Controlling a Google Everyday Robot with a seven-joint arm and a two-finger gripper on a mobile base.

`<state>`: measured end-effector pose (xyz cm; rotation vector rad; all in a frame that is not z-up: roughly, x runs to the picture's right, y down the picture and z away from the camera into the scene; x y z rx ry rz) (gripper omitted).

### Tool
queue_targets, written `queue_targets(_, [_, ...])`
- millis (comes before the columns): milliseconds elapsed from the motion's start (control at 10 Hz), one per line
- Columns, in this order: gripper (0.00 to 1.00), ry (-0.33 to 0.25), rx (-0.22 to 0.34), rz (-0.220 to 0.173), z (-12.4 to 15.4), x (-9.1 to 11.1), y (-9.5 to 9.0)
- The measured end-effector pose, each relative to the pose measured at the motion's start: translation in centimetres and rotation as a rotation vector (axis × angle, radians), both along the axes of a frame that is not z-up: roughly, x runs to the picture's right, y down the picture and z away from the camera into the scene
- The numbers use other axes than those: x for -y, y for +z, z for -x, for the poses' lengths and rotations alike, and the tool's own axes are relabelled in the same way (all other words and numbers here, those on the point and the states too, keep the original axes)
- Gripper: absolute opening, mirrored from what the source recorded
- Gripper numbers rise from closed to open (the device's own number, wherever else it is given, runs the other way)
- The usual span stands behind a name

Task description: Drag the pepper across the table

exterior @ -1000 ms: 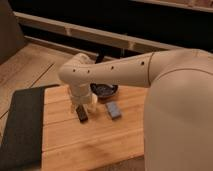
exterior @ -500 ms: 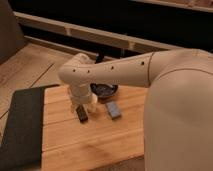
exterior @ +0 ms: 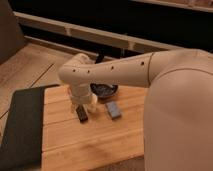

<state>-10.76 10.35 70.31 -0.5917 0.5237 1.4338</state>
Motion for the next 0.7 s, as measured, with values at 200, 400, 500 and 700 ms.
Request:
queue_targets(200, [0.65,0.000,0.000,0.000,0.00,-0.01,0.00])
queue_targets(400, [0.65,0.000,0.000,0.000,0.00,0.00,-0.01])
queue_targets(500, [0.65,0.000,0.000,0.000,0.00,0.00,0.00])
queue_targets(700, [0.65,-0.002,0.001,-0.006,0.06,0.22,0.01])
